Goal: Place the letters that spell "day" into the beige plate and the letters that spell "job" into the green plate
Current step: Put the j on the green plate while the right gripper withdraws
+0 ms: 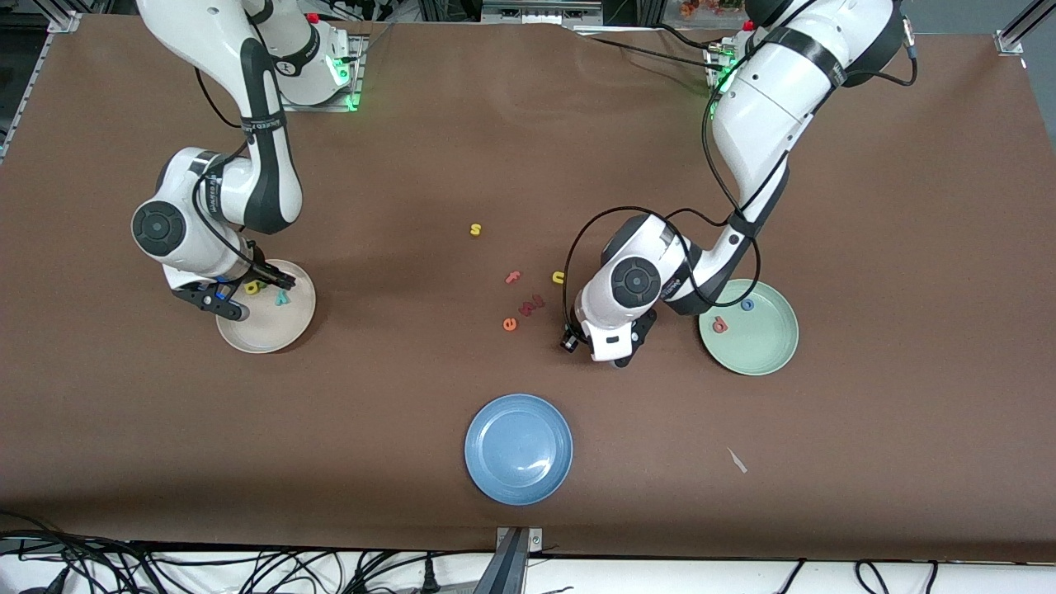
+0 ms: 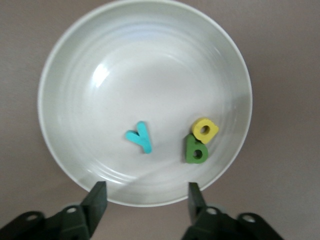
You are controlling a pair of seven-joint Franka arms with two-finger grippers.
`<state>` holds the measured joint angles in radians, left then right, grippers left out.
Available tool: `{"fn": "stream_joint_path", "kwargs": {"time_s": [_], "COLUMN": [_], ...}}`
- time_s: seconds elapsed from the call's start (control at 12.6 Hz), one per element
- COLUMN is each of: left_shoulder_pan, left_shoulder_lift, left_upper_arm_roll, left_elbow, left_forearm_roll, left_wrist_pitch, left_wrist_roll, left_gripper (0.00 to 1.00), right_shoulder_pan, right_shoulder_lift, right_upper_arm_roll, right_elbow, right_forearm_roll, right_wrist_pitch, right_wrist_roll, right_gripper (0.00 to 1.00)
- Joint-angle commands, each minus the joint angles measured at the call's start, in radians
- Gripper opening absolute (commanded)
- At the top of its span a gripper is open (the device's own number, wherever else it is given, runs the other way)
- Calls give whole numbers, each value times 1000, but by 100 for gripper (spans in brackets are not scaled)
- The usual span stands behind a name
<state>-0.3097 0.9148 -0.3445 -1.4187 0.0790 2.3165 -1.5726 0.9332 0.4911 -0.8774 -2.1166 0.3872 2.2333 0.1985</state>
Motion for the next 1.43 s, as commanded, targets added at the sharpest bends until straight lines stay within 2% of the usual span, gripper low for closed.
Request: {"fn": "stream_joint_path", "kwargs": {"time_s": [0.0, 0.08, 0.32, 0.48, 0.64, 0.95, 1.03, 1.27, 1.35], "left_shoulder_pan": [-29, -29, -20, 32, 47, 84, 107, 176, 219], "left_shoulder_lift": [25, 30, 19, -10, -43, -106, -126, -186, -214], "left_upper_arm_roll": [15, 16, 16, 6, 5, 7, 7, 7, 7], "left_elbow": [32, 32, 34, 34, 37, 35, 29, 8, -18], "left_forearm_roll": [-21, -19, -13, -13, -12, -13, -13, -13, -12], "left_wrist_pitch": [-5, -5, -9, -46, -110, -305, -360, -518, -549], "left_wrist_roll": [-3, -1, 10, 11, 20, 182, 218, 392, 495], "left_gripper": [9, 0, 0, 0, 0, 0, 0, 0, 0], "right_shoulder_pan": [-7, -8, -2, 3, 12, 1, -37, -244, -351], "right_shoulder_lift": [15, 15, 27, 37, 37, 37, 29, 11, -5], "right_upper_arm_roll": [-2, -2, 11, 29, 46, 60, 102, 300, 408], "right_elbow": [94, 127, 237, 294, 328, 385, 397, 457, 472], "right_forearm_roll": [2, 2, 4, 4, 4, -2, -4, -28, -66], "right_wrist_pitch": [-122, -156, -282, -366, -394, -463, -480, -532, -543], "right_wrist_roll": [4, 30, 129, 153, 148, 151, 153, 154, 150], "right_gripper": [100, 100, 100, 100, 100, 100, 100, 100, 100]}}
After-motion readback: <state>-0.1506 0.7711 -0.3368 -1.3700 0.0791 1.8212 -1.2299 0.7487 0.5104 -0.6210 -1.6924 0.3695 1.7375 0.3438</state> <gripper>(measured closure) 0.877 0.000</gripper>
